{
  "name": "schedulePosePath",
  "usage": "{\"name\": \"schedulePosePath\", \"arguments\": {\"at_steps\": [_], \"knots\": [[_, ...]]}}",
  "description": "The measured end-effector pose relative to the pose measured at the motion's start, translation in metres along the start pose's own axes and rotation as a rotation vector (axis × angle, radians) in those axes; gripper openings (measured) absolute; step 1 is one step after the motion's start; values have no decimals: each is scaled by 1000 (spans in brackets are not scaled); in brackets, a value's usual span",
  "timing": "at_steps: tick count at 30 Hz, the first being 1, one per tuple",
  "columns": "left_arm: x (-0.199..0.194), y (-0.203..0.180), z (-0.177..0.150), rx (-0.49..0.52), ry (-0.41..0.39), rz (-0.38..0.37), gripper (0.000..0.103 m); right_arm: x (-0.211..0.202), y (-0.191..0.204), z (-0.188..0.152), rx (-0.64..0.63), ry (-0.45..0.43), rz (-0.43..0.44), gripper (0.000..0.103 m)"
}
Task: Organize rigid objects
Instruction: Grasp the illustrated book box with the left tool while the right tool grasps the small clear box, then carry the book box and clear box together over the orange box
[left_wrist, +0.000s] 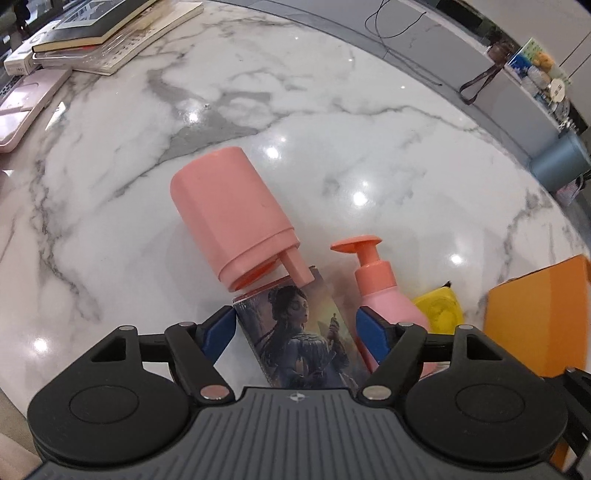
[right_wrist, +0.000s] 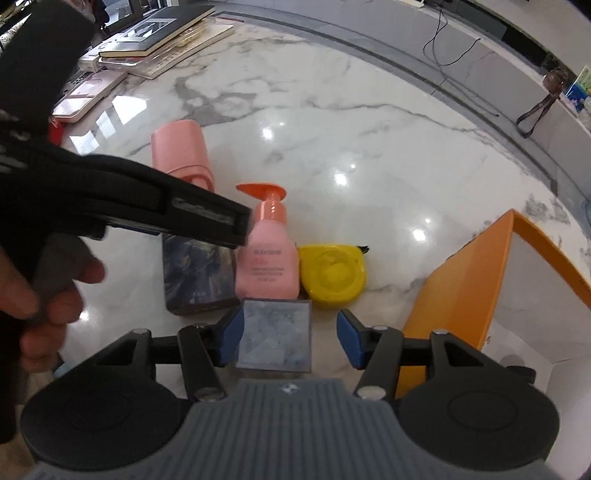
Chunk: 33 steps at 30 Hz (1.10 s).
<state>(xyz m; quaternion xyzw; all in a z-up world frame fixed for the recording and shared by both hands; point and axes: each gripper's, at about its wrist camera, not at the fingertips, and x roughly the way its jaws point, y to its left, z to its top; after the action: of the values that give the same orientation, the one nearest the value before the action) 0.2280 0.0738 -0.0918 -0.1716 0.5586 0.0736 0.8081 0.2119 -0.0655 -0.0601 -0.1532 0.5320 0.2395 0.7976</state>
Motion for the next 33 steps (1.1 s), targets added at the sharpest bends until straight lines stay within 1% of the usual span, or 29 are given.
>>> {"name": "schedulePosePath", "arguments": {"at_steps": [3,4,7,11,14,17,20,28,30,33], "knots": [[5,-6,-3,49,1,26,87,3,2,-3,8,24,7,56],[5,-6,-4,63,-3,20,85,5,2,-4,7,30,7,56],[3,-4,-6,125,16,-2,83,9,3,-8,16,44,22,46],[-3,1,-13,261,84,-11,81,6,10,-13,10,34,27,46],[-8,5,-19,381,138,-20,79,3,20,-19,-9,33,43,46],[-13,5,-29,515,174,-13,77,0,26,-23,-12,35,60,46],[-17,8,-36,537,171,7,78,-1,30,-25,-6,34,68,47],[-15,12,-43,479,162,21,79,-5,32,-26,-12,18,46,51],[-14,12,-45,473,161,27,79,-2,34,-26,-18,17,37,53],[-12,14,-48,467,158,27,77,2,34,-26,-22,26,36,53]]}}
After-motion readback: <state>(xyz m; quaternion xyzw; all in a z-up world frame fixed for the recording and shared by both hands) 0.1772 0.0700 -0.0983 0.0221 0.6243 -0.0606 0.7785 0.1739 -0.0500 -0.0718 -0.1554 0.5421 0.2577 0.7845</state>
